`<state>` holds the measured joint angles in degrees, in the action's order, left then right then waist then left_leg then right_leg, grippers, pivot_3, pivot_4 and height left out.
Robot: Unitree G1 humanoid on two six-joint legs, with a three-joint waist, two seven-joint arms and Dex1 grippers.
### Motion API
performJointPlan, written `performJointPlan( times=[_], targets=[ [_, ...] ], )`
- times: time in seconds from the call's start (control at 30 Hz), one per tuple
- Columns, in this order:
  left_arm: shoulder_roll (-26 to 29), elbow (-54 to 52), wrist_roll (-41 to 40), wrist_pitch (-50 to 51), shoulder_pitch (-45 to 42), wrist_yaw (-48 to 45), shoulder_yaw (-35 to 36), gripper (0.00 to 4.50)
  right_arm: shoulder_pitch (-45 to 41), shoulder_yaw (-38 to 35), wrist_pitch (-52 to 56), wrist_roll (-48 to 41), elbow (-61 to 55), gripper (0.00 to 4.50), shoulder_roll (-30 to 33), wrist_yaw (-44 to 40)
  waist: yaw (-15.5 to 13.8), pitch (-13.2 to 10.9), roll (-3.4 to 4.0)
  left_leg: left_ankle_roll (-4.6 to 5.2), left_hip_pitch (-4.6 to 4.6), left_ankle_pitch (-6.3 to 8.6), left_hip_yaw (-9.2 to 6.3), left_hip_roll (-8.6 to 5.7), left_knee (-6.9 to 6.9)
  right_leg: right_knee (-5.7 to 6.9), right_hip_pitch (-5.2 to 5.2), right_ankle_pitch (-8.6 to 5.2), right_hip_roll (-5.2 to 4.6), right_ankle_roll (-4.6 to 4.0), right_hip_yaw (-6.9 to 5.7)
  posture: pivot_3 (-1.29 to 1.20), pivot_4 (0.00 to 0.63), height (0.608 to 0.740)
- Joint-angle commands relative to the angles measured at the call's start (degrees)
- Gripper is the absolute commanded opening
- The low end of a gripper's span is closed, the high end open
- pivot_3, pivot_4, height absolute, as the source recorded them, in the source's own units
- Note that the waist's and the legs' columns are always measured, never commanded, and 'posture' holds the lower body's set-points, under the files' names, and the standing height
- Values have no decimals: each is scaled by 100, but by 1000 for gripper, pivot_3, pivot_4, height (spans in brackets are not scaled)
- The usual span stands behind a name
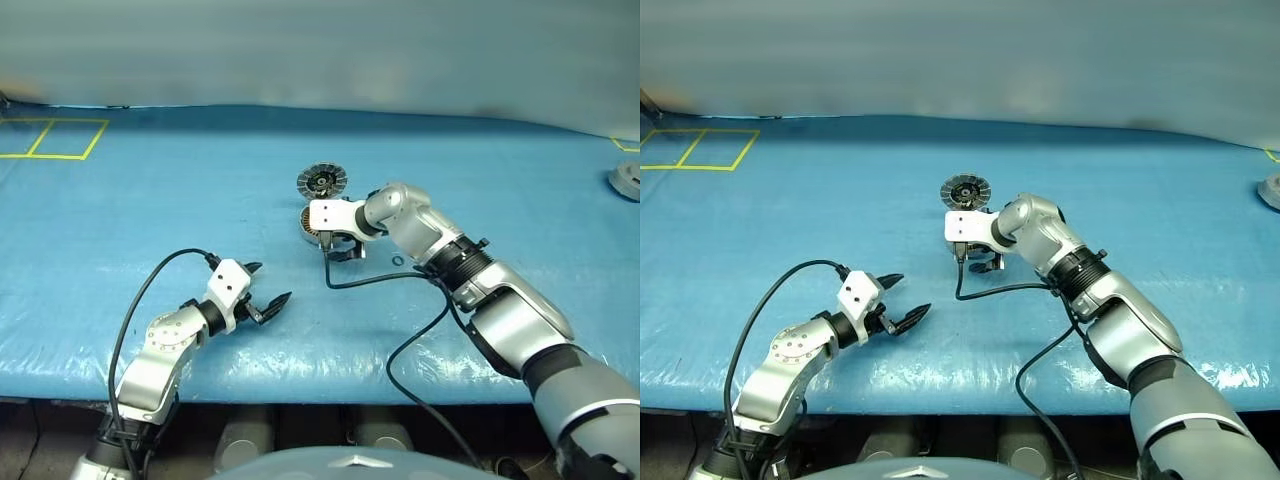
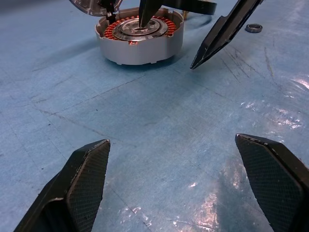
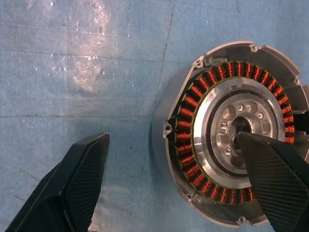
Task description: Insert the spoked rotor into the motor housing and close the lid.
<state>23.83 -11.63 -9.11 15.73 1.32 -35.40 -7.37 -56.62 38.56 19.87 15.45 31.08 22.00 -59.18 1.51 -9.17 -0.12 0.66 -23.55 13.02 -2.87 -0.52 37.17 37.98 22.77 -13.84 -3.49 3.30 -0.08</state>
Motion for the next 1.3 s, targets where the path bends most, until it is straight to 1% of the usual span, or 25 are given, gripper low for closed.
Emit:
performJointPlan(
  times=[0.03,0.13,0.3,0.33,0.43,0.57,0.7,0.8,0.87,1.0,1.03,1.13,1.3],
  targets=[
    [-22,-200,-53,-119,-54,7,63,4500,-6,-8,-85,174,320,4476,-93,-88,-2,0,0,0,2,0,0,0,0,1,-1,0,0,0,0,0,150,740],
    [-26,-208,-57,-112,-56,23,70,4500,-47,-5,-169,294,500,3877,-179,-112,-6,1,0,-3,6,-2,-1,0,1,1,-6,1,1,-2,0,0,150,740],
    [-31,-229,-54,-105,-44,59,78,4500,-71,-70,-309,438,608,2221,-289,-168,-15,4,-3,-5,14,-3,-2,-1,0,1,-13,2,1,-3,-1,0,150,740],
    [-35,-230,-53,-105,-43,65,78,4500,-54,-91,-368,433,584,2088,-293,-210,-10,4,-4,-5,15,-3,-2,0,0,1,-14,2,2,-3,-1,0,150,740],
    [-44,-226,-53,-115,-49,75,79,4500,74,-149,-287,379,332,2088,-295,-406,-6,4,-3,-6,16,-4,-2,0,0,2,-14,2,2,-3,0,0,150,740],
    [-49,-197,-46,-149,-64,89,96,4500,564,-400,531,211,-527,2088,-385,-459,-8,7,-6,-6,16,-4,-3,1,-4,1,-14,2,3,-3,0,0,150,740],
    [-22,-180,-53,-187,-15,87,155,4500,1506,-585,1825,192,-2067,2088,-447,-260,2,20,-7,-7,18,-2,-4,3,-8,2,-13,2,2,-4,1,0,150,740],
    [-6,-180,-61,-184,24,84,176,4500,2168,-422,2283,393,-3007,2088,-297,-80,2,30,-9,-8,25,-1,-5,3,-11,2,-19,-1,2,-8,0,0,150,740],
    [-15,-179,-64,-171,42,102,183,4500,2601,-376,2724,438,-3555,2088,-306,103,0,35,-13,-9,34,0,-6,4,-11,2,-25,-4,2,-11,-1,0,150,740],
    [-42,-195,-84,-137,67,130,189,4500,3203,-297,3392,455,-4344,2088,-319,405,-12,50,-26,-10,73,3,-5,10,-11,-4,-37,-22,0,-17,-3,0,150,740],
    [-44,-198,-90,-128,71,130,186,4500,3317,-247,3494,466,-4509,2088,-297,468,-15,56,-32,-10,76,3,-5,13,-11,-4,-38,-44,-1,-23,-3,0,150,740],
    [-48,-204,-97,-102,81,122,166,4500,3539,-133,3779,395,-4889,2088,-284,600,-20,69,-47,-10,82,2,-5,25,-9,-4,-44,-44,-3,-23,-2,0,150,740],
    [-69,-188,-93,-106,80,107,140,4500,3605,-207,4300,225,-5236,2088,-543,926,-18,76,-57,-11,84,2,-5,30,-9,-5,-46,-44,-3,-24,-2,0,150,740]
  ],
)
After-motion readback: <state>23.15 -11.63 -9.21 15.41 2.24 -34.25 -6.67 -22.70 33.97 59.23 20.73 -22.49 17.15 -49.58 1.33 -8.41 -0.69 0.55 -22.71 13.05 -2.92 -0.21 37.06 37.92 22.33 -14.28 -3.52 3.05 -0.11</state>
